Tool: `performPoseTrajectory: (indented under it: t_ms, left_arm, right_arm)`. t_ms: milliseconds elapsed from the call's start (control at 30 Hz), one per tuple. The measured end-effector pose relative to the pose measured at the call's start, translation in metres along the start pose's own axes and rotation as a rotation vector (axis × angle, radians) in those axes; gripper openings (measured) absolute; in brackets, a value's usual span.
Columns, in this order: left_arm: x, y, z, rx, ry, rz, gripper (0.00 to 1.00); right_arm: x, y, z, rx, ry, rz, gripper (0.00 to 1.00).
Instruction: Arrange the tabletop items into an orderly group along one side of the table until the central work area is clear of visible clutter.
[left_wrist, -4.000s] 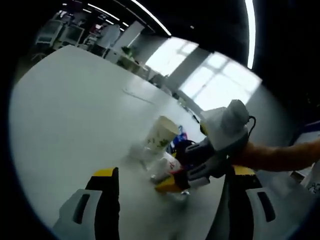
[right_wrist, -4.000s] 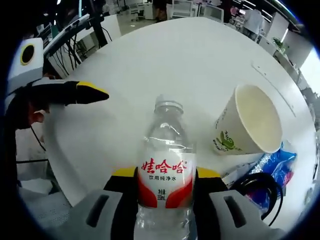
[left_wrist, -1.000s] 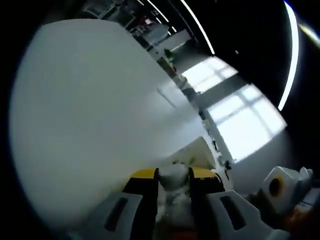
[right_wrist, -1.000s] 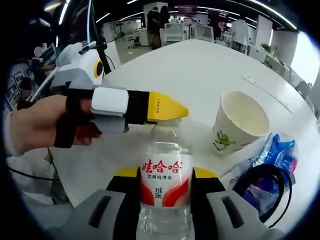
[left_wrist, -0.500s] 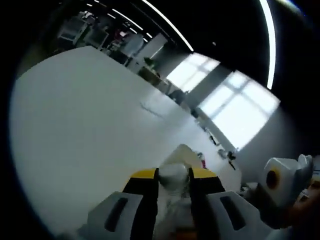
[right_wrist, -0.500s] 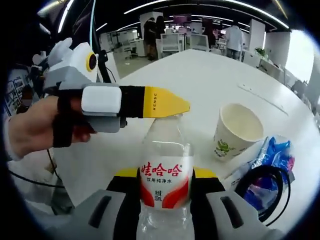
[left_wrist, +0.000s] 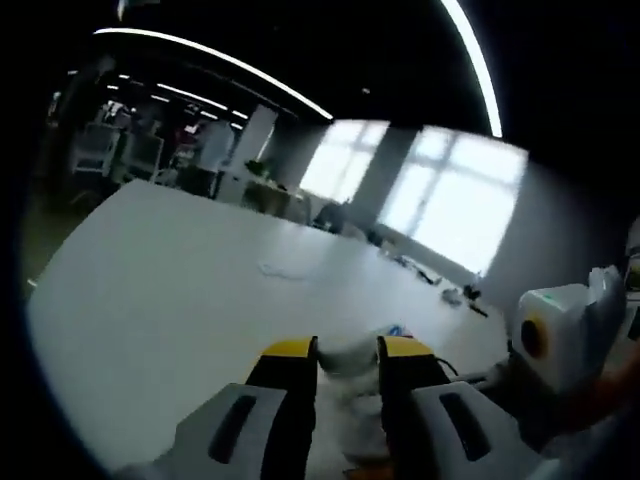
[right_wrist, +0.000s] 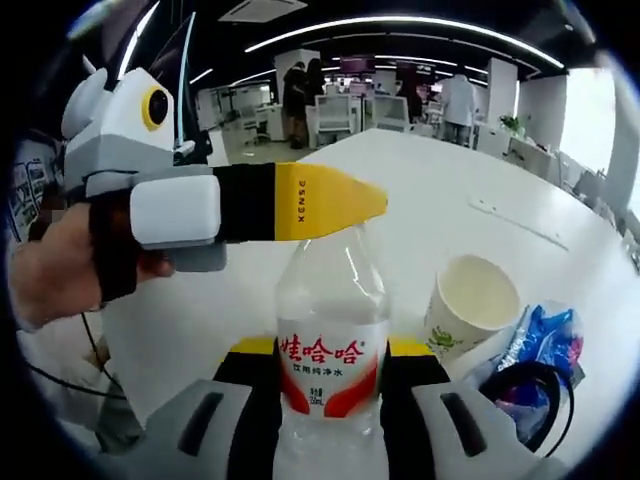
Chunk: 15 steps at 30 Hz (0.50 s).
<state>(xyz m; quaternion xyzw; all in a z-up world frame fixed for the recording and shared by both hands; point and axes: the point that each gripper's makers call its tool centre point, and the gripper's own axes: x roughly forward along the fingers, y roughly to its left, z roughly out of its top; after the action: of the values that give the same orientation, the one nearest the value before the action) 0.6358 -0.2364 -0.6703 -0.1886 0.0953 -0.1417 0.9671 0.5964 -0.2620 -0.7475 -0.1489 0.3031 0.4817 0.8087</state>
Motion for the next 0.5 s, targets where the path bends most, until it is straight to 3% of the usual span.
performPoseTrajectory:
  t_ms: [233, 500]
  left_arm:
    - [-0.001, 0.000, 0.011, 0.120, -0.024, -0.011, 0.19]
    - [-0.002, 0.000, 0.019, 0.159, -0.049, -0.030, 0.19]
  right_arm:
    - [0.010, 0.003, 0.010, 0.006, -0.028, 0.013, 0.34]
    - [0.015, 0.002, 0.017, -0.010, -0.055, 0.011, 0.34]
